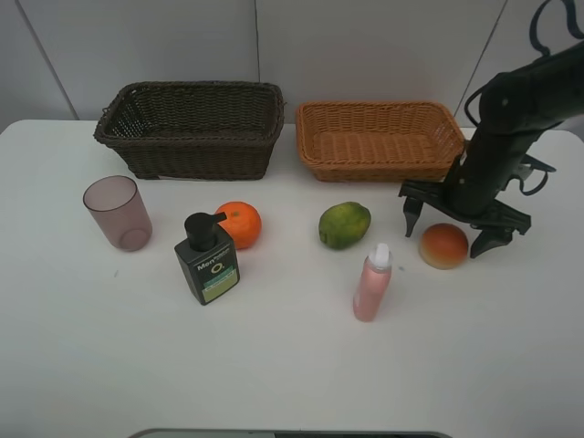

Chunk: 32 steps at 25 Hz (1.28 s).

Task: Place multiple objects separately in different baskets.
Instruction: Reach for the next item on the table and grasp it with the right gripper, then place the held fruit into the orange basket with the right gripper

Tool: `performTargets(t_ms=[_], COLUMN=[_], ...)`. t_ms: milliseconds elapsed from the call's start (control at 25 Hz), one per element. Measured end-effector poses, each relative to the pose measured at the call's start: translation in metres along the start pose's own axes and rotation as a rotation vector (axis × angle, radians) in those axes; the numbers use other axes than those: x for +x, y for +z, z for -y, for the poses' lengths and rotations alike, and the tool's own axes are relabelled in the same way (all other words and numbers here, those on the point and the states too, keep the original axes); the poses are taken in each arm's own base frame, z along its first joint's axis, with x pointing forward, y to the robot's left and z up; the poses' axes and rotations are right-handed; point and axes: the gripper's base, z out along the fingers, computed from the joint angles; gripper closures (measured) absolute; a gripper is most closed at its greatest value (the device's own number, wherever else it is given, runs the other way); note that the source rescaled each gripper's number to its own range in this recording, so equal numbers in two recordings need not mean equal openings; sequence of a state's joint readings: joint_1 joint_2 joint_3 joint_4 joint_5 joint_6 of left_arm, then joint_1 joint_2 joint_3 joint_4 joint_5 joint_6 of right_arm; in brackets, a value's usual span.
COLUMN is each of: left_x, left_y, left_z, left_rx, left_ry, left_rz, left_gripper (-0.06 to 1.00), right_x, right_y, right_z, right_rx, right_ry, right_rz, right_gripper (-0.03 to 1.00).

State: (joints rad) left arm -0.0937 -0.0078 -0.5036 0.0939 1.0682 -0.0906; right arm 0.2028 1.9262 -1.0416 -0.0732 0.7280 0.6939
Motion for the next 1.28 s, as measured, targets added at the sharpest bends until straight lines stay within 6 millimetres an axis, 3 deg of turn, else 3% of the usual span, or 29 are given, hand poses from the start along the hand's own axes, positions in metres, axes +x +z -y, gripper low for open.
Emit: performTargets(t_ms=[360, 440, 560, 1280], left_x=[0.0, 0.0, 0.0, 0.0], left_y=[0.0, 0.0, 0.0, 0.0], left_z=[0.0, 0.0, 0.0, 0.0], left_rx=[0.0, 0.0, 0.0, 0.0], left_ry=[0.0, 0.0, 0.0, 0.0], left_rz=[0.0, 0.0, 0.0, 0.0], left_gripper=[0.03, 0.03, 0.03, 0.03], right_x=[0.001, 0.001, 0.001, 0.001], right_y=[0.013, 0.013, 0.013, 0.013], right_z=[0.0, 0.0, 0.0, 0.0], right_rx=[0.02, 0.02, 0.02, 0.028], right_ry=[0.003, 0.008, 0.01, 0.01], right_rz=[-0.029, -0.029, -0.031, -0.035], right_gripper=[0.12, 0.25, 0.54, 0.53])
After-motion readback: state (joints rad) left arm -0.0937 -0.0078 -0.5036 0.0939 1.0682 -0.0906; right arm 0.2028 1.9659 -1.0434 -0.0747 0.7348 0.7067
